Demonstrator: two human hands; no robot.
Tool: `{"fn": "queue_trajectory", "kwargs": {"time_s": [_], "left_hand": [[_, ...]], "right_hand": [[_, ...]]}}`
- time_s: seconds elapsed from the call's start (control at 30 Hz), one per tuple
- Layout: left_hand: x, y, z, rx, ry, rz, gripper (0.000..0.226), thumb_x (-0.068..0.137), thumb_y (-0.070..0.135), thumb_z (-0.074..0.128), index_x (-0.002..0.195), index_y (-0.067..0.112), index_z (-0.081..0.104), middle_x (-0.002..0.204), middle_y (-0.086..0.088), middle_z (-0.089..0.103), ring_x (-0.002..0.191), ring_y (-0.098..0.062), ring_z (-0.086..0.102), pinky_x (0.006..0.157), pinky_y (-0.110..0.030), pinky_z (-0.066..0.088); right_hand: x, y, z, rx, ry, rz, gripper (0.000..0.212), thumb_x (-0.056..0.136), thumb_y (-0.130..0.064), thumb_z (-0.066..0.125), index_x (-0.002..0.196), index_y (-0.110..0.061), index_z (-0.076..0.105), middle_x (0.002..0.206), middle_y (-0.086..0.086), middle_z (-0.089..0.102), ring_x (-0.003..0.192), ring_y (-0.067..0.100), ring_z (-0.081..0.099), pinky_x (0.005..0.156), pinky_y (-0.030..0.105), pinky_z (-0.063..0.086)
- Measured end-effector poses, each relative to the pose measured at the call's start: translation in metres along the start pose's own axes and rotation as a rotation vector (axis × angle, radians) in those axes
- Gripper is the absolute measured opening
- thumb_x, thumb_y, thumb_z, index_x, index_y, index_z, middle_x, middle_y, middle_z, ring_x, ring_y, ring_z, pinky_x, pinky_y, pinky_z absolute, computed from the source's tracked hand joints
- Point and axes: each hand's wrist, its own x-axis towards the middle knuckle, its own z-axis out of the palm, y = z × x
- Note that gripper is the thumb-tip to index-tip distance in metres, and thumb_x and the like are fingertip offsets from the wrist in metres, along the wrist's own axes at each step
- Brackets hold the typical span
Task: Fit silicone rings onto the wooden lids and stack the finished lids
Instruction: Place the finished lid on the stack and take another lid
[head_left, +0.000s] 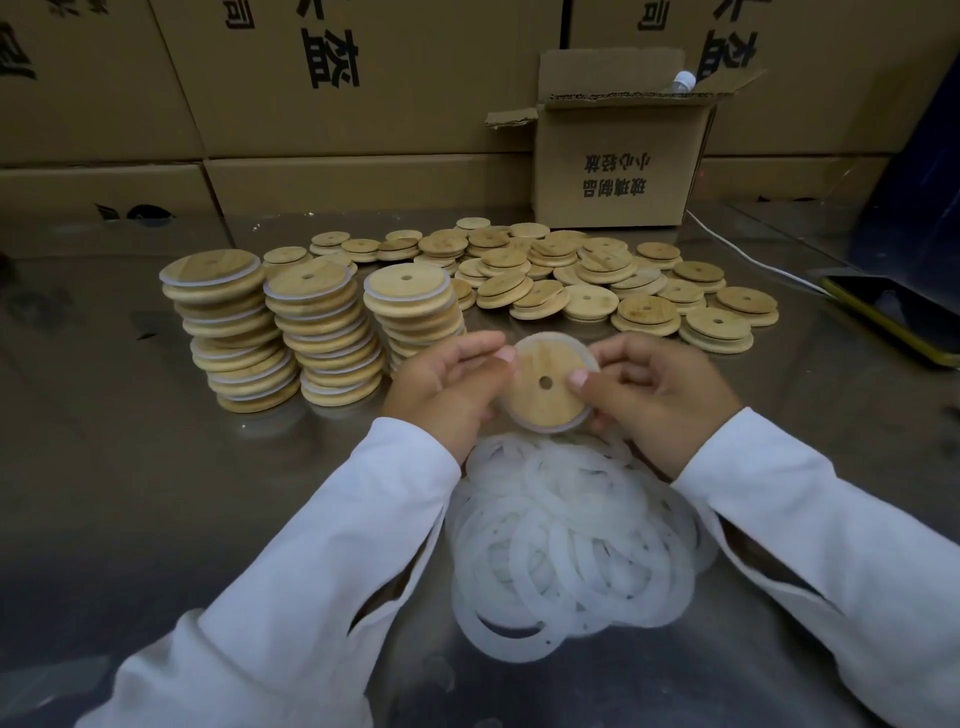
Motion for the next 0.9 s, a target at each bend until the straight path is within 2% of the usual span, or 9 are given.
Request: {"fn": "queue_trajectory", "kwargs": {"time_s": [0.17,0.3,0.37,0.47,0.53,0.63,0.77,0.83,0.9], "left_hand": [[-0.004,0.004,-0.001,0.108,-0.052,0.042,0.015,0.087,0.014,0.058,0.096,0.026,0.062,0.103,0.001,0.066,0.101,-0.014,0.061,0.087,-0.030,0.050],[-0.007,0.002,0.003,0.153,-0.071,0.032,0.016,0.087,0.012,0.058,0.089,0.027,0.062,0.097,-0.001,0.067,0.095,-0.016,0.063,0.085,-0.033,0.051],[-0.006,0.001,0.002,0.141,-0.065,0.036,0.018,0.087,0.009,0.057,0.086,0.026,0.062,0.090,-0.001,0.067,0.086,-0.013,0.064,0.080,-0.031,0.052],[-0.004,0.001,0.001,0.131,-0.048,0.056,0.019,0.087,0.007,0.057,0.085,0.025,0.062,0.082,0.002,0.066,0.073,-0.005,0.064,0.070,-0.024,0.053],[-0.003,0.000,0.001,0.121,-0.040,0.066,0.020,0.086,0.005,0.056,0.084,0.024,0.063,0.076,0.004,0.066,0.067,-0.001,0.064,0.064,-0.019,0.052],[-0.002,-0.001,0.001,0.108,-0.034,0.070,0.020,0.086,0.003,0.056,0.083,0.022,0.063,0.073,0.003,0.066,0.063,-0.001,0.063,0.059,-0.017,0.051],[-0.001,-0.003,0.001,0.126,-0.042,0.077,0.018,0.086,0.004,0.056,0.085,0.020,0.064,0.077,0.000,0.067,0.064,-0.003,0.064,0.060,-0.017,0.052],[-0.002,-0.004,0.001,0.127,-0.047,0.077,0.018,0.086,0.004,0.056,0.085,0.020,0.064,0.077,-0.001,0.067,0.065,-0.004,0.064,0.060,-0.018,0.052],[-0.001,-0.005,0.001,0.123,-0.046,0.082,0.019,0.086,0.004,0.056,0.085,0.021,0.064,0.075,0.001,0.067,0.065,-0.005,0.065,0.060,-0.018,0.052]], "right_hand": [[0.017,0.016,-0.016,-0.137,0.215,0.101,0.022,0.083,-0.023,0.064,0.100,-0.009,0.062,0.062,0.000,0.061,0.042,-0.001,0.054,0.052,0.014,0.043],[0.026,0.025,-0.017,-0.236,0.215,0.167,0.035,0.085,-0.029,0.062,0.114,-0.010,0.058,0.068,0.001,0.062,0.056,0.009,0.058,0.049,0.016,0.039],[0.029,0.027,-0.014,-0.337,0.192,0.166,0.037,0.086,-0.032,0.059,0.117,-0.013,0.058,0.073,0.001,0.063,0.071,0.016,0.061,0.060,0.023,0.041],[0.039,0.025,-0.006,-0.530,0.134,0.175,0.029,0.086,-0.036,0.056,0.108,-0.018,0.064,0.084,-0.001,0.065,0.093,0.022,0.059,0.076,0.026,0.042],[0.047,0.022,0.000,-0.663,0.071,0.193,0.018,0.086,-0.036,0.055,0.089,-0.022,0.064,0.094,0.003,0.067,0.097,0.024,0.059,0.081,0.029,0.046],[0.058,0.019,0.007,-0.768,0.025,0.182,0.024,0.086,-0.034,0.054,0.086,-0.014,0.066,0.095,0.008,0.067,0.093,0.027,0.060,0.080,0.034,0.049],[0.074,0.017,0.011,-0.715,-0.003,0.217,0.021,0.084,-0.037,0.058,0.079,-0.020,0.068,0.088,0.003,0.066,0.082,0.022,0.059,0.070,0.025,0.044],[0.081,0.016,0.005,-0.641,0.053,0.231,0.022,0.083,-0.036,0.060,0.067,-0.022,0.064,0.076,0.000,0.062,0.068,0.017,0.052,0.067,0.023,0.039],[0.087,0.015,-0.010,-0.605,0.183,0.188,0.020,0.084,-0.032,0.057,0.067,-0.024,0.062,0.077,0.002,0.062,0.069,0.020,0.051,0.070,0.024,0.039]]}}
